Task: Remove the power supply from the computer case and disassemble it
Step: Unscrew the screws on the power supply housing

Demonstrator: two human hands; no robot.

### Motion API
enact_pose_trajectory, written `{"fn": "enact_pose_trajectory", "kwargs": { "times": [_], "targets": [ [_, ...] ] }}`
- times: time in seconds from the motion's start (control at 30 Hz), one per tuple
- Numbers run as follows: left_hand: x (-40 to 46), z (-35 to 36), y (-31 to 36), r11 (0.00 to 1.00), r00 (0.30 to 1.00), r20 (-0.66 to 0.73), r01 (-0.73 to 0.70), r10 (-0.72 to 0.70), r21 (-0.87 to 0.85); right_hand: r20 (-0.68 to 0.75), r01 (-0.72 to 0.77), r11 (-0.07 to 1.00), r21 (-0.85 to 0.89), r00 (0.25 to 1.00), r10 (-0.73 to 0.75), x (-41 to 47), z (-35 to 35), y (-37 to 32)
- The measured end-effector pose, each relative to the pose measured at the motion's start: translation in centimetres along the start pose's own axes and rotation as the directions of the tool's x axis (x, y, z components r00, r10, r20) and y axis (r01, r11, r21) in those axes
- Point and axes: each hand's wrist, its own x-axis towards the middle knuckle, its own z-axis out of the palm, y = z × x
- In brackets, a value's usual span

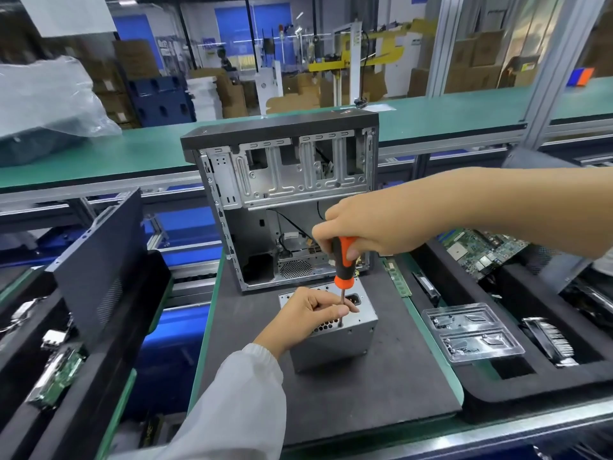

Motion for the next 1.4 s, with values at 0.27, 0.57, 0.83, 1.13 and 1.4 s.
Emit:
{"fn": "enact_pose_trajectory", "kwargs": {
  "times": [0.27, 0.57, 0.83, 1.13, 1.4],
  "targets": [
    [0.1, 0.0, -0.1, 0.999, 0.999, -0.033, 0.010, -0.009, 0.037, 0.054, -0.240, 0.968, 0.069, 0.970, 0.236, -0.2, -1.0, 0.0],
    [0.0, -0.2, 0.4, 0.998, 1.000, 0.016, 0.024, -0.023, -0.058, -0.006, -0.082, 0.993, -0.090, 0.997, 0.082, -0.4, 0.0, -0.3],
    [0.2, -0.1, 0.1, 1.000, 0.999, -0.040, 0.022, -0.022, 0.006, 0.060, -0.013, 1.000, 0.022, 0.998, 0.011, -0.6, -0.6, -1.0],
    [0.2, 0.1, 0.0, 1.000, 0.999, -0.035, 0.013, -0.014, -0.026, -0.094, -0.148, 0.972, -0.185, 0.987, 0.132, 0.4, 0.0, -1.1],
    [0.0, 0.1, 0.1, 1.000, 0.999, -0.054, -0.004, 0.003, -0.020, -0.030, -0.028, 0.999, 0.030, 0.999, 0.029, 0.2, -0.4, -1.3]
  ]
}}
